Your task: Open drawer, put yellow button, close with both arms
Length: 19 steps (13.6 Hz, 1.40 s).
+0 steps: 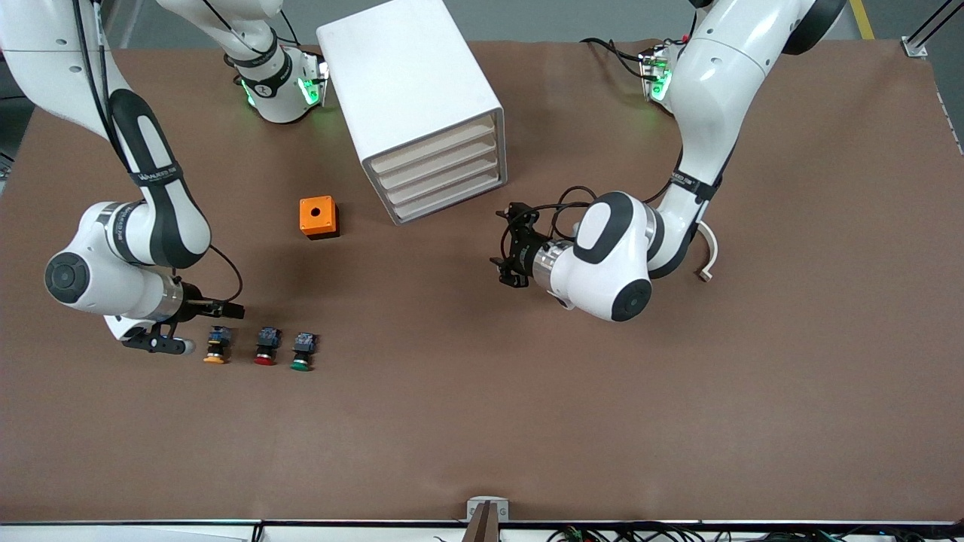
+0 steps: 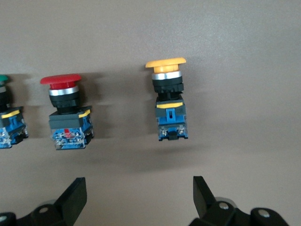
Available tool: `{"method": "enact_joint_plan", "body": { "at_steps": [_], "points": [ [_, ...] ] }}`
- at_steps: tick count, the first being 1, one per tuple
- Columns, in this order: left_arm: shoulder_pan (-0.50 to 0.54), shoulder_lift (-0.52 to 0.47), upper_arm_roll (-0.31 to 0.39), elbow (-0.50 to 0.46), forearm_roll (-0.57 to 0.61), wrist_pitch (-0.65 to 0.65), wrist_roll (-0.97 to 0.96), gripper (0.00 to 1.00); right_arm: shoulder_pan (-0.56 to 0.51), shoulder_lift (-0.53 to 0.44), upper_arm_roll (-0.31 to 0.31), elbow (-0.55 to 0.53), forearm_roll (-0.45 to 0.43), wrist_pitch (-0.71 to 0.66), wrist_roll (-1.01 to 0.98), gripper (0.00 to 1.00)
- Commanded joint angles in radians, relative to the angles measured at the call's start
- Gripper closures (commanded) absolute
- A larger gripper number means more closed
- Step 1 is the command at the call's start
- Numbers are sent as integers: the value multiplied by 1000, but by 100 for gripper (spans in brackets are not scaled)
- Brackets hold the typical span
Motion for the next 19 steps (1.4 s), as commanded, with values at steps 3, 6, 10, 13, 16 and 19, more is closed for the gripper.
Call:
{"method": "enact_joint_plan", "body": {
  "at_steps": [3,6,10,13,16,19],
  "points": [
    [-35,14,4,1,-102,-35,-125,1,-23,49,11,3,-3,63,-15,0],
    [-36,43,5,0,-211,-144,-179,1,-64,105,11,18,-3,137,-105,0],
    [-62,65,5,1,-216,-261,-298,6,-72,139,11,30,0,163,-107,2],
    [-73,66,4,1,-220,-278,-397,8,-66,139,11,36,1,155,-101,18],
    [-102,75,4,3,-225,-278,-472,13,-61,139,11,48,-3,154,-109,34],
    [-119,83,4,4,-248,-281,-538,20,-58,138,11,68,-5,152,-109,54]
  ]
}}
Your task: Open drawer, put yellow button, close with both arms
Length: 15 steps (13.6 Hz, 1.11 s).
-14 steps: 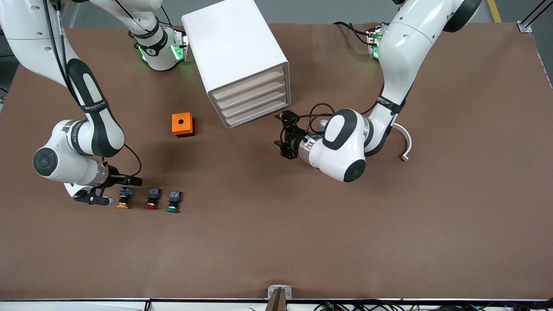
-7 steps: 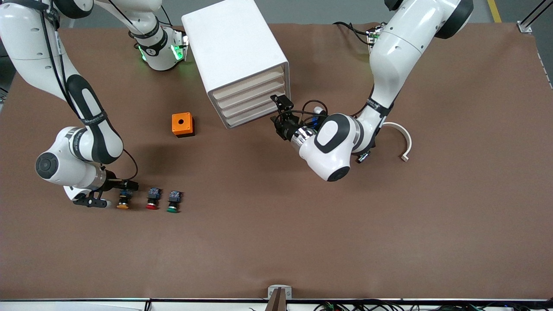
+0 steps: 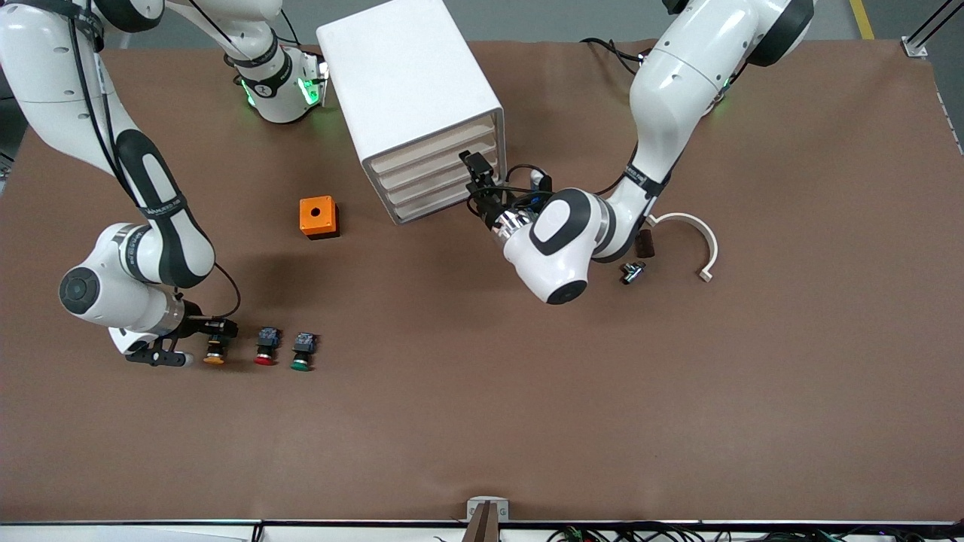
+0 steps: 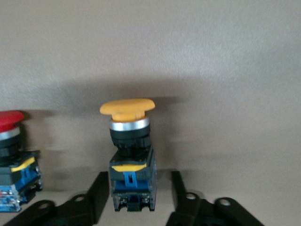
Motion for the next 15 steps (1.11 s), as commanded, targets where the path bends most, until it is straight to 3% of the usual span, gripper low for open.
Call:
{"method": "enact_joint_plan", "body": {
  "at_steps": [1,3,5,9,11,13,15],
  "points": [
    [-25,11,6,12,-42,-23,-41,21,-2,1,6,26,-4,-15,-11,61],
    [-43,17,6,9,-56,-26,-41,24,-2,1,6,29,-4,-15,-11,76],
    [-63,17,6,8,-58,-33,-45,31,-8,1,6,32,-3,-16,-9,82],
    [-90,17,6,6,-55,-62,-44,35,-11,0,6,39,2,-54,-8,97],
    [-93,17,8,6,-55,-65,-41,53,-2,-6,8,75,5,-128,-5,100],
    [-93,14,9,8,-38,-65,-31,65,2,-12,14,127,9,-246,6,100],
    [-87,15,14,9,-36,-65,-31,84,8,-14,15,176,11,-342,26,100]
  ]
}}
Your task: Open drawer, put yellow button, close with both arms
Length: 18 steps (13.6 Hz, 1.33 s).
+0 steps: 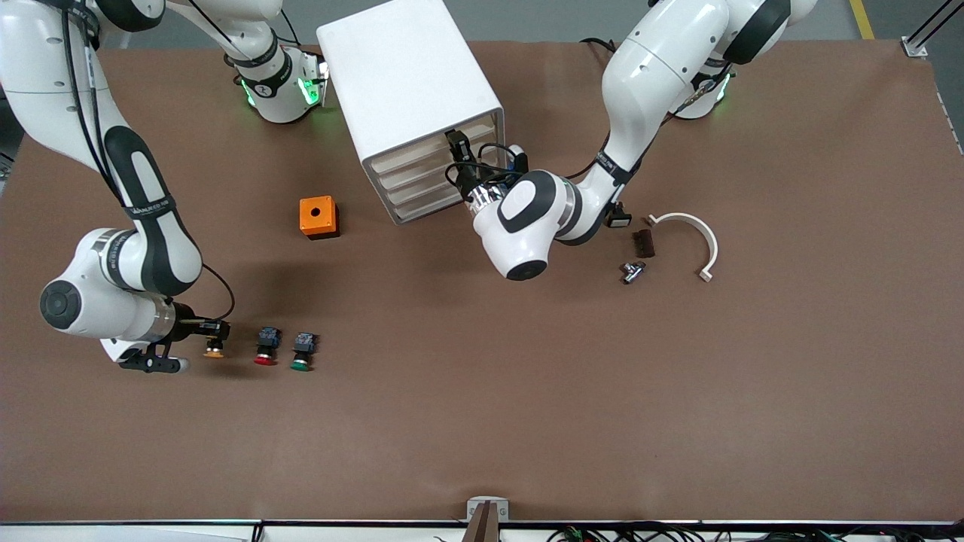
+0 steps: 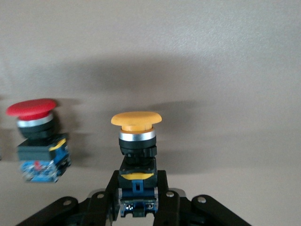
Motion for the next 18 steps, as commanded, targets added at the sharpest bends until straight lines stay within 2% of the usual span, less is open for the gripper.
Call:
{"method": "enact_joint_plan", "body": {
  "at_steps": [1,2,5,8,11,13,15,18],
  "points": [
    [4,2,16,11,-4,-17,-1,92,7,-12,6,56,10,-102,25,100],
    [13,2,18,11,-3,-17,-1,96,11,-25,8,61,10,-116,43,100],
    [42,1,18,12,83,-17,0,97,42,-70,10,62,12,-187,144,100],
    [101,-4,19,17,109,-18,0,95,88,-119,8,62,87,-269,240,100],
    [168,-4,21,58,124,-17,42,93,160,-180,10,61,96,-341,409,100],
    [208,-2,21,84,123,-13,81,91,206,-222,10,61,146,-390,527,100],
    [220,-1,21,89,120,-1,130,82,246,-266,10,61,208,-438,636,100],
    [220,1,21,86,118,15,141,40,345,-340,11,59,217,-468,849,100]
  ]
}}
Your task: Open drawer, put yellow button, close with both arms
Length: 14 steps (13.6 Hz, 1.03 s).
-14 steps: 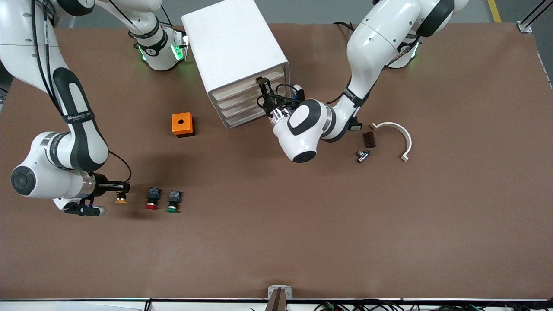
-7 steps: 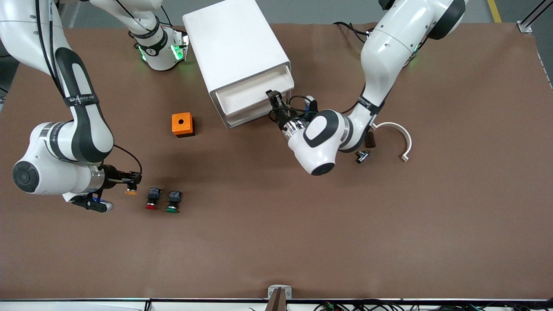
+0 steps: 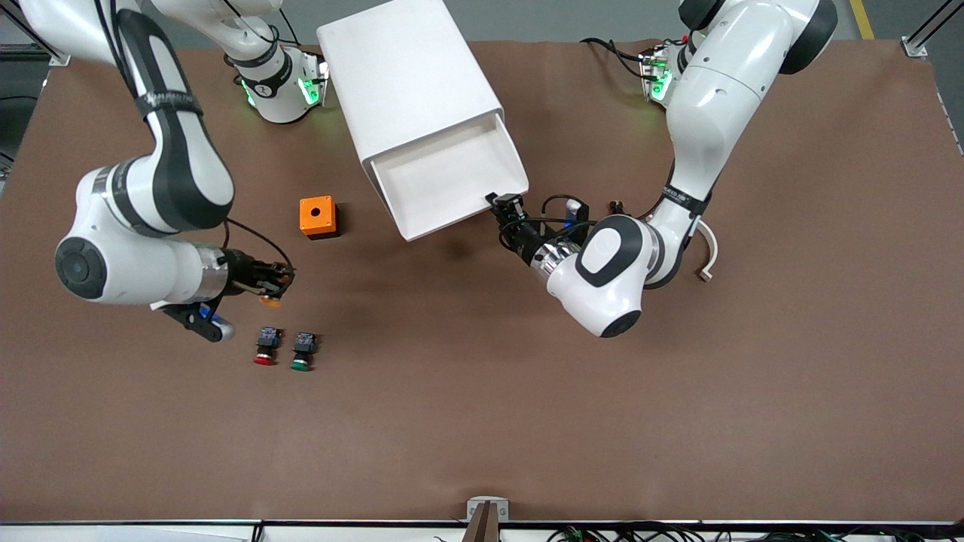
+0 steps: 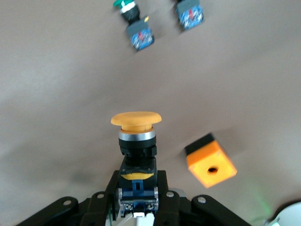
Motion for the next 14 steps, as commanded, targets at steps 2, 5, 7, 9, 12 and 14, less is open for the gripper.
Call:
{"method": "enact_joint_plan", "body": {
  "at_steps": [2,5,7,9,12,14],
  "points": [
    [3,-6,22,9,33,4,22,3,144,-104,-9,-18,23,-18,275,100],
    [18,-12,111,50,33,4,64,1,265,-138,-9,-20,25,-8,479,100],
    [43,-18,173,56,33,4,100,1,342,-138,-11,-18,25,9,608,100],
    [61,-35,242,59,37,-5,192,1,399,-138,-11,-26,23,45,722,100],
    [86,-42,285,59,198,-71,366,1,479,-127,-12,-29,22,142,916,100],
    [92,-41,288,59,282,-66,415,1,532,-113,-14,-43,9,205,1003,99]
  ]
}}
